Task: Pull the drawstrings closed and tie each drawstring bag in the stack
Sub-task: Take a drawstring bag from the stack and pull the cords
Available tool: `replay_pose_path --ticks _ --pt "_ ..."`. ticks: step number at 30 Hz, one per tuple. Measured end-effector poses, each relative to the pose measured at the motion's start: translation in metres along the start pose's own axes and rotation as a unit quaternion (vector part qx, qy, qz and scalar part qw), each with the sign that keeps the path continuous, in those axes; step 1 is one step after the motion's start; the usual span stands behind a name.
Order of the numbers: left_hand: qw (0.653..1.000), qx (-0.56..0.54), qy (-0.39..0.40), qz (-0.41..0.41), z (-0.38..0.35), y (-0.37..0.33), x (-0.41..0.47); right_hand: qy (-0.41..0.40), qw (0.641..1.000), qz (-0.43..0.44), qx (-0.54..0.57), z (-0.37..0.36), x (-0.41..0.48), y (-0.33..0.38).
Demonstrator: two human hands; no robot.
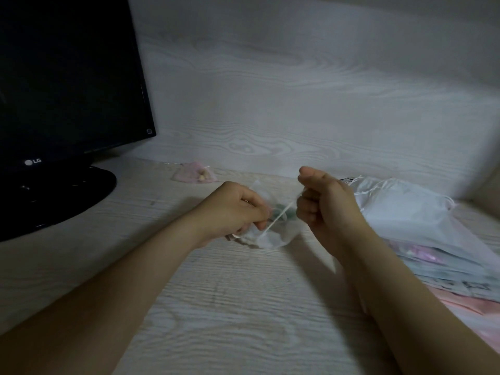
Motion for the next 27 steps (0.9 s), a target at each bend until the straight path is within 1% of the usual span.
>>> replay_pose_path --ticks 2,5,10,15,17,21,25,27 --pt "1.000 -0.007 0.014 0.002 -0.002 -0.002 -0.002 0.025 0.999 -0.003 0.031 -0.005 -0.002 0.001" --pt "0.999 0.002 0.032 0.011 -0.005 -0.004 -0.002 0.027 0.999 0.009 0.038 -0.007 -0.003 0.000" --pt "0.998 -0.001 0.055 0.005 -0.008 -0.009 -0.002 0.042 0.998 0.037 -0.023 -0.011 -0.002 -0.002" --pt "0.999 -0.015 0.047 -0.009 -0.007 -0.011 -0.003 0.076 0.985 0.112 -0.108 -0.019 -0.007 0.004" --pt "0.999 -0.027 0.042 -0.005 -0.006 -0.009 -0.002 0.065 0.979 0.134 -0.138 -0.020 -0.007 0.004" --pt "0.997 -0.076 0.019 0.012 -0.004 -0.004 0.000 -0.010 0.955 0.182 -0.232 -0.016 -0.011 0.008" --pt "0.994 -0.105 0.010 0.023 -0.003 -0.001 0.001 0.004 0.925 0.187 -0.332 -0.025 -0.015 0.003" --pt "0.993 -0.117 0.003 0.030 -0.002 0.000 0.002 0.009 0.904 0.209 -0.372 -0.030 -0.018 0.000"
Point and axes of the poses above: each hand's wrist, its own x-axis towards the middle knuckle, its own z-axis out of the back of the hand, y = z × x, the point moved 8 cm from there along x, towards the middle knuckle, and after that the axes turned 13 degrees about -z, right-handed, at the moved point
